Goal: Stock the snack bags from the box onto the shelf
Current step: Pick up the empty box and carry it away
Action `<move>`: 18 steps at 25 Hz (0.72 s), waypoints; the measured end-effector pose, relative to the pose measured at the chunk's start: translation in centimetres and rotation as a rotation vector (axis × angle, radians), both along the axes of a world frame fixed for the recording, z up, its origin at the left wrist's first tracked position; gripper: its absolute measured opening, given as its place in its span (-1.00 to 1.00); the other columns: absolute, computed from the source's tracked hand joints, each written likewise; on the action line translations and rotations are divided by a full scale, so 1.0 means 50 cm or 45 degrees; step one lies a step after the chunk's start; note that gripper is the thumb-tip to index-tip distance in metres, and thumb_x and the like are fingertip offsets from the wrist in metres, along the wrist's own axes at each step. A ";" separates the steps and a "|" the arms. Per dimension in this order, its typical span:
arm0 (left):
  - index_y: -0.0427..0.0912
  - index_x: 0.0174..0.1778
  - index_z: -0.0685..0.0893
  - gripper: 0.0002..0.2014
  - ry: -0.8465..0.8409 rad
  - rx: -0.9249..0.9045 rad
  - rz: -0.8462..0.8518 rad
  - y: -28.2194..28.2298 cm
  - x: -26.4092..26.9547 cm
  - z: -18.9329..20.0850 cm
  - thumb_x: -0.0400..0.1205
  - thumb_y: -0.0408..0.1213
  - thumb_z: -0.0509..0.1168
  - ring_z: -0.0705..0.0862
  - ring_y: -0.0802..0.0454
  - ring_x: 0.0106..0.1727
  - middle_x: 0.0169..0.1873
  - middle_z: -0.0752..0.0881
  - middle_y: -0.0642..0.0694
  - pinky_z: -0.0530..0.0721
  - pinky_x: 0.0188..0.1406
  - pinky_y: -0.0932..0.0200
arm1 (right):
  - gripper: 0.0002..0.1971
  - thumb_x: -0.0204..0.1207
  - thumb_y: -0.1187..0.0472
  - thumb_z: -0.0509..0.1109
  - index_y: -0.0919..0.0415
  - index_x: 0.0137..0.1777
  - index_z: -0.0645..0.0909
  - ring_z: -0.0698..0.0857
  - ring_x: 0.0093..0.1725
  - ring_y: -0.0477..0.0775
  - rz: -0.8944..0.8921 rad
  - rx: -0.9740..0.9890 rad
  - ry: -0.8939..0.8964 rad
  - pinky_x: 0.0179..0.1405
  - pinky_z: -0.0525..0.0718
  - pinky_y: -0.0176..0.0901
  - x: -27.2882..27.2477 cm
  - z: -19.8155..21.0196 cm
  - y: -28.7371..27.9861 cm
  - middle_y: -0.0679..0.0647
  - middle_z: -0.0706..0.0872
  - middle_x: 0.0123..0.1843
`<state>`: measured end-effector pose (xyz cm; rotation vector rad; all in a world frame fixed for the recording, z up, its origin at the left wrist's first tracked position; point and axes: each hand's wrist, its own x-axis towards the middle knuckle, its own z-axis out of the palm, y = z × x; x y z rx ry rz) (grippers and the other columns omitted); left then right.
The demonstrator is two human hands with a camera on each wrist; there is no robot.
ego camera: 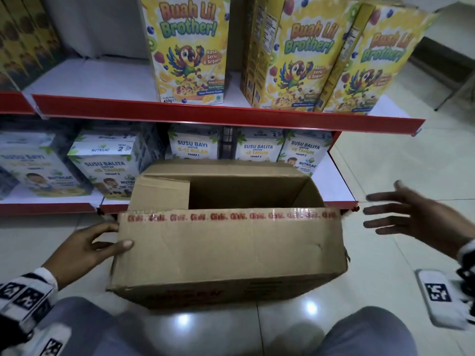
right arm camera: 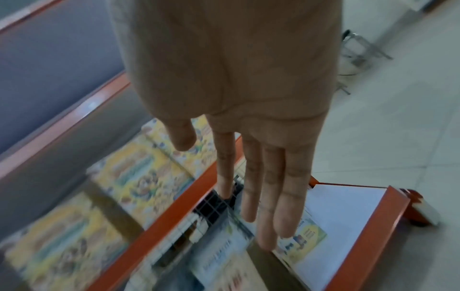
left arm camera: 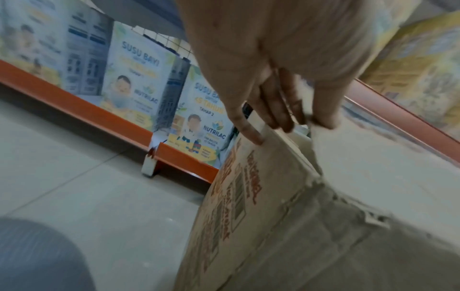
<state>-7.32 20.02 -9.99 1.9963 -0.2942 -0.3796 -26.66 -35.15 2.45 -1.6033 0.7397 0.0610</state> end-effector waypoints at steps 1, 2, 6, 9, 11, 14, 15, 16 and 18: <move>0.21 -0.09 0.76 -0.75 -0.051 0.082 -0.003 -0.005 0.001 0.006 0.33 -0.13 0.50 0.73 0.09 0.07 0.02 0.71 0.34 0.69 -0.03 0.20 | -0.50 0.37 -0.27 0.30 0.06 0.10 0.74 0.79 0.01 0.34 0.077 -0.133 0.064 0.02 0.75 0.21 0.004 -0.019 0.019 0.29 0.75 0.17; 0.21 0.04 0.70 -0.63 -0.106 0.172 -0.020 -0.010 0.008 0.012 0.32 -0.10 0.52 0.69 0.06 0.12 0.11 0.64 0.32 0.68 -0.01 0.14 | -0.54 0.37 -0.26 0.31 -0.05 0.18 0.68 0.78 0.05 0.26 0.181 -0.306 0.150 0.12 0.70 0.21 0.011 -0.042 0.041 0.21 0.73 0.21; -0.17 0.58 0.26 -0.11 -0.117 0.648 -0.117 -0.057 0.097 0.044 0.38 -0.25 0.58 0.38 -0.26 0.48 0.53 0.27 -0.25 0.47 0.41 -0.17 | -0.36 0.50 -0.25 0.27 -0.16 0.56 0.24 0.55 0.36 0.11 0.425 -0.736 0.361 0.32 0.46 -0.07 0.076 -0.132 0.124 0.06 0.48 0.51; -0.32 0.62 0.13 -0.25 -0.043 0.538 -0.031 -0.131 0.178 0.089 0.60 -0.18 0.36 0.33 -0.23 0.56 0.57 0.29 -0.31 0.33 0.52 -0.08 | -0.13 0.48 -0.22 0.34 0.00 0.66 -0.02 0.41 0.52 0.20 0.291 -0.675 0.377 0.44 0.35 -0.03 0.127 -0.171 0.143 0.15 0.33 0.61; -0.29 0.64 0.11 -0.29 0.078 0.585 0.023 -0.171 0.214 0.103 0.67 0.01 0.19 0.31 -0.23 0.58 0.60 0.26 -0.27 0.31 0.49 -0.03 | -0.06 0.45 -0.18 0.41 0.00 0.67 -0.10 0.36 0.55 0.23 0.268 -0.658 0.353 0.51 0.32 0.06 0.132 -0.195 0.145 0.21 0.25 0.63; -0.29 0.63 0.20 -0.25 0.194 0.620 0.085 -0.194 0.239 0.098 0.66 0.18 0.08 0.34 -0.28 0.55 0.61 0.26 -0.26 0.37 0.46 -0.10 | -0.02 0.46 -0.14 0.42 0.01 0.67 -0.17 0.31 0.58 0.25 0.266 -0.772 0.353 0.54 0.27 0.10 0.112 -0.212 0.155 0.24 0.12 0.66; -0.29 0.62 0.23 -0.25 0.218 0.596 0.109 -0.194 0.239 0.093 0.65 0.19 0.10 0.36 -0.30 0.54 0.60 0.28 -0.28 0.39 0.48 -0.13 | -0.03 0.46 -0.11 0.44 0.04 0.67 -0.14 0.31 0.57 0.23 0.250 -0.772 0.309 0.55 0.28 0.10 0.104 -0.214 0.156 0.22 0.14 0.66; -0.32 0.60 0.26 -0.26 0.232 0.571 0.134 -0.193 0.239 0.088 0.65 0.17 0.12 0.38 -0.31 0.52 0.57 0.32 -0.30 0.40 0.48 -0.16 | -0.06 0.45 -0.06 0.47 0.07 0.67 -0.07 0.34 0.56 0.21 0.233 -0.749 0.254 0.55 0.31 0.10 0.098 -0.214 0.155 0.21 0.20 0.64; -0.41 0.47 0.42 -0.30 0.307 0.438 0.181 -0.186 0.238 0.083 0.65 0.15 0.16 0.50 -0.35 0.39 0.40 0.51 -0.37 0.45 0.43 -0.21 | -0.12 0.42 0.00 0.52 0.05 0.62 0.06 0.41 0.49 0.16 0.221 -0.664 0.183 0.51 0.36 0.07 0.090 -0.204 0.150 0.16 0.33 0.57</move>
